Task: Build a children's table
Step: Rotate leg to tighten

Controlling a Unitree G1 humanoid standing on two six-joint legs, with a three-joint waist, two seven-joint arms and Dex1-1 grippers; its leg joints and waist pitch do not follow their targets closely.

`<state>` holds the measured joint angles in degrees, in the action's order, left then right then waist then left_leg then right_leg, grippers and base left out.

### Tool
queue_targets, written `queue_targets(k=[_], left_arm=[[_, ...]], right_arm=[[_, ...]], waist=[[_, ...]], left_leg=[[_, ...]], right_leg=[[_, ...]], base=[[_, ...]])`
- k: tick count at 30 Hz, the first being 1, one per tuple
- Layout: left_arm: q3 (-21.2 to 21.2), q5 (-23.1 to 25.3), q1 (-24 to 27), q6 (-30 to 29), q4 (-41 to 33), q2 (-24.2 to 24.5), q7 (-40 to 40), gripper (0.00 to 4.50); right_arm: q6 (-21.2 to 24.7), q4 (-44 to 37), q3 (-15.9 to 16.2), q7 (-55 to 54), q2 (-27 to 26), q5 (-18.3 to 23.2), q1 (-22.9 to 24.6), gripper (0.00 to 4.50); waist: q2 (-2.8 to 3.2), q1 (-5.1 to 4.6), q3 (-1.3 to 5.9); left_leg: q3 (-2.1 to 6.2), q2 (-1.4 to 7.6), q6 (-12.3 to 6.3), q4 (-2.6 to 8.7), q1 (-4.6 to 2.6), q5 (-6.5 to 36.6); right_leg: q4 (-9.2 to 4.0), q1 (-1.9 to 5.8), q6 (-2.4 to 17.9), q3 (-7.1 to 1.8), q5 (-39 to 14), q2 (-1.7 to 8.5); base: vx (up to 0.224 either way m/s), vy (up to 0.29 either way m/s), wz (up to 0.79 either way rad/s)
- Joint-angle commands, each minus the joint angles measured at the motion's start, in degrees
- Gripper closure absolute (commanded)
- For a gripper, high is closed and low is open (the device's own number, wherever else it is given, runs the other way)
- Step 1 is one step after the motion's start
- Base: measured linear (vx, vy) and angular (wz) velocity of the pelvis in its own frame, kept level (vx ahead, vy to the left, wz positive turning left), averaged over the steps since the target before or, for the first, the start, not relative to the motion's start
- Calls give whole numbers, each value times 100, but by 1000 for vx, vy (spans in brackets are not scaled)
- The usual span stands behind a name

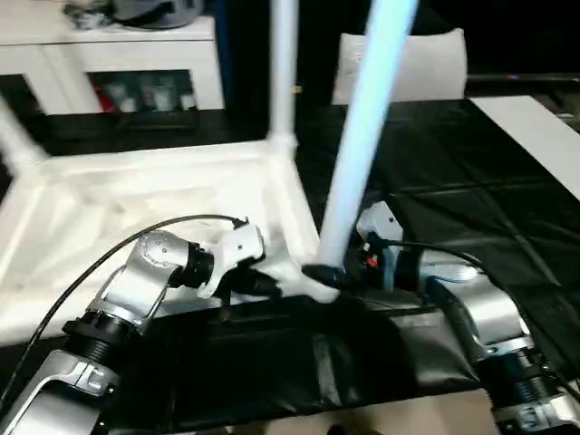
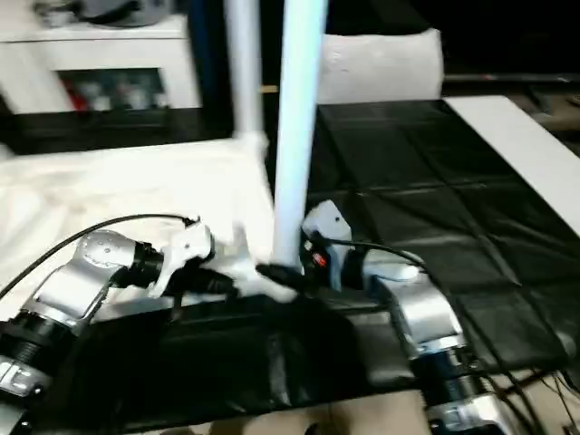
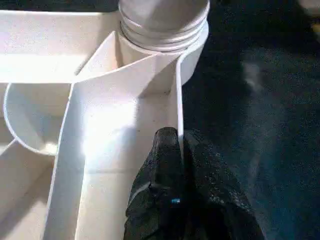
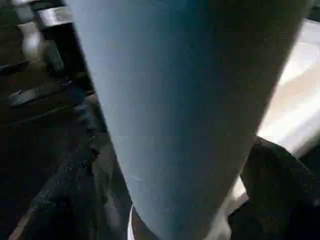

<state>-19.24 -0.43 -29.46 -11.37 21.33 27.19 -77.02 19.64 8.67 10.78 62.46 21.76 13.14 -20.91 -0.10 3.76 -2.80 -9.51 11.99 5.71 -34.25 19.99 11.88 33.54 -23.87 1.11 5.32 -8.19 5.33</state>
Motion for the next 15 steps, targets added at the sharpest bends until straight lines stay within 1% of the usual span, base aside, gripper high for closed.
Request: queue_targets(k=[1, 2, 3, 4, 5, 6, 7, 8, 9, 10, 11, 12, 13, 14, 15], left_arm=[[-262, -108, -205, 327, -6, 89, -578, 450], [-305, -96, -242, 416, 39, 127, -675, 450], [-329, -86, -271, 463, 75, 142, -722, 450], [-371, -64, -303, 515, 109, 168, -795, 450], [-377, -60, -307, 525, 113, 173, -807, 450], [-414, -43, -333, 603, 147, 194, -892, 450], [-423, -37, -342, 630, 162, 196, -918, 450], [-428, -35, -350, 643, 171, 199, -941, 450], [-427, 2, -383, 706, 237, 224, -964, 450], [-428, 44, -420, 778, 315, 251, -987, 450], [-429, 52, -426, 790, 330, 255, -991, 450], [-440, 63, -455, 834, 392, 255, -1006, 450], [-447, 52, -460, 852, 412, 253, -1018, 450], [-451, 41, -461, 863, 421, 252, -1026, 450], [-456, 31, -461, 881, 430, 250, -1039, 450]], right_arm=[[-26, -29, 62, 598, 230, 254, -43, 71], [1, -23, 103, 795, 317, 311, -43, 89], [15, -11, 128, 908, 368, 338, -48, 93], [45, -4, 166, 1085, 441, 366, -51, 99], [50, -4, 171, 1112, 451, 369, -50, 99], [93, -5, 188, 1289, 507, 403, -50, 122], [102, 0, 188, 1339, 519, 410, -52, 122], [125, -1, 193, 1380, 534, 421, -55, 131], [116, 16, 216, 1428, 560, 420, -69, 137], [95, 37, 241, 1471, 584, 421, -85, 144], [89, 40, 244, 1475, 586, 421, -87, 154], [57, 74, 254, 1498, 599, 438, -107, 175], [41, 94, 267, 1507, 594, 449, -123, 175], [32, 107, 278, 1512, 589, 456, -134, 180], [21, 128, 288, 1530, 580, 460, -147, 195]], waist=[[12, -22, 379], [10, -20, 380], [-7, -13, 379], [-2, -6, 373], [-4, 9, 374], [-31, 17, 370], [-42, 22, 365], [-37, 40, 367], [-35, 56, 370], [-47, 71, 362], [-43, 84, 361], [-44, 95, 369], [-55, 99, 365], [-52, 102, 364], [-57, 100, 364]], left_leg=[[-47, 105, -349, 425, -24, 1028], [-47, 104, -359, 424, -14, 1012], [-54, 98, -380, 418, -1, 1000], [-50, 98, -380, 419, 1, 1020], [-53, 98, -373, 414, 1, 1029], [-49, 99, -343, 415, 13, 1026], [-51, 94, -340, 414, 17, 1047], [-48, 101, -312, 412, 8, 1025], [-46, 109, -293, 410, 2, 971], [-53, 102, -285, 412, 2, 981], [-56, 97, -278, 410, -6, 1002], [-49, 104, -255, 415, -4, 985], [-51, 102, -248, 415, -1, 1007], [-48, 101, -239, 416, -3, 1021], [-45, 99, -227, 418, 5, 1031]], right_leg=[[-309, 362, 1205, -275, -1439, 242], [-302, 369, 1205, -273, -1420, 239], [-306, 374, 1193, -272, -1445, 243], [-314, 373, 1179, -266, -1529, 246], [-326, 372, 1139, -264, -1666, 252], [-334, 371, 1085, -263, -1813, 259], [-348, 371, 1046, -260, -1930, 258], [-357, 361, 989, -266, -2073, 272], [-350, 353, 985, -271, -2051, 267], [-360, 342, 976, -271, -2076, 257], [-364, 338, 964, -270, -2115, 256], [-351, 345, 958, -270, -2104, 264], [-358, 342, 943, -268, -2133, 261], [-359, 340, 933, -266, -2168, 264], [-361, 344, 913, -263, -2220, 266]], base=[[0, 0, 0], [0, 0, 0], [0, 0, 0], [0, 0, 0], [0, 0, 0], [0, 0, 0], [0, 0, 0], [0, 0, 0], [0, 0, 0], [0, 0, 0], [0, 0, 0], [0, 0, 0], [0, 0, 0], [0, 0, 0], [0, 0, 0]])
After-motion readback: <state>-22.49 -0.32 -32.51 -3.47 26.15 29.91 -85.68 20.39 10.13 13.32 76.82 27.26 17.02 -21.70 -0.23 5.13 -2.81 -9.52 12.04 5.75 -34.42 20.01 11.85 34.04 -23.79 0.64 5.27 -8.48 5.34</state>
